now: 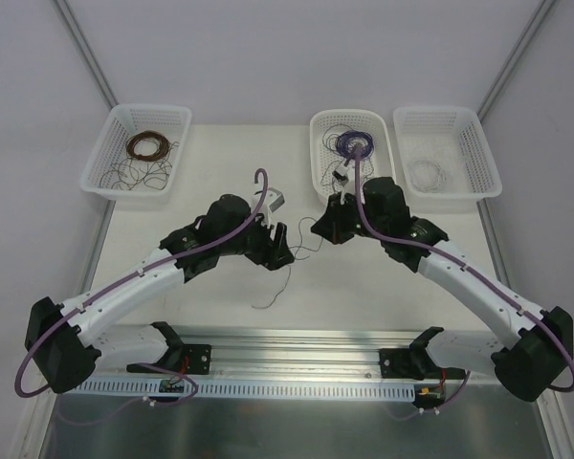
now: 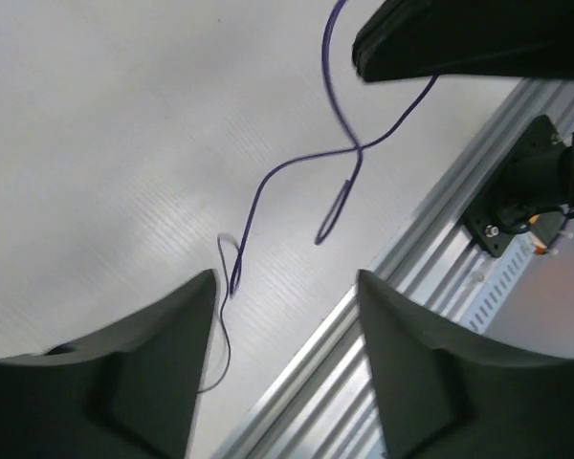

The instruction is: Untangle the cables

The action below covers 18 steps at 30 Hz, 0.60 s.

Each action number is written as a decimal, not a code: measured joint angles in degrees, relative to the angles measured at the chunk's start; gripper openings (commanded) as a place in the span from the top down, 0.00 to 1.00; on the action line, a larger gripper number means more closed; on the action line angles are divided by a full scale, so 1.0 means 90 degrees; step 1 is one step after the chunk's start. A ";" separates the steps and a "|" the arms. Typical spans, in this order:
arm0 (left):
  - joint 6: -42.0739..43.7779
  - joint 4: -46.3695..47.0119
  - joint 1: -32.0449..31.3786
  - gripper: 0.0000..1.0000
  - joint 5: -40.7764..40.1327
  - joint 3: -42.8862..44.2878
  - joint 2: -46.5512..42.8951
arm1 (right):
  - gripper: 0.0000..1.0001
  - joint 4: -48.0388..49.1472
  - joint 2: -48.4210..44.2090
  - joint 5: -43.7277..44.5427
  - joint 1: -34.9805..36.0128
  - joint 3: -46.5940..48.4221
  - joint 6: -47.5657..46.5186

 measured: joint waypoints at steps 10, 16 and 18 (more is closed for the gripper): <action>-0.0061 0.0027 0.0100 0.01 -0.0891 -0.0119 -0.0801 | 0.99 -0.1729 -0.0022 0.1761 -0.0046 0.2329 -0.1086; -0.0219 -0.0002 0.1200 0.01 -0.1277 -0.0661 -0.1535 | 0.99 -0.1892 0.0321 0.2497 -0.0665 0.3689 -0.1501; -0.0282 -0.0143 0.1676 0.01 -0.1479 -0.0848 -0.1688 | 0.99 -0.1877 0.0595 0.2596 -0.0954 0.4109 -0.1564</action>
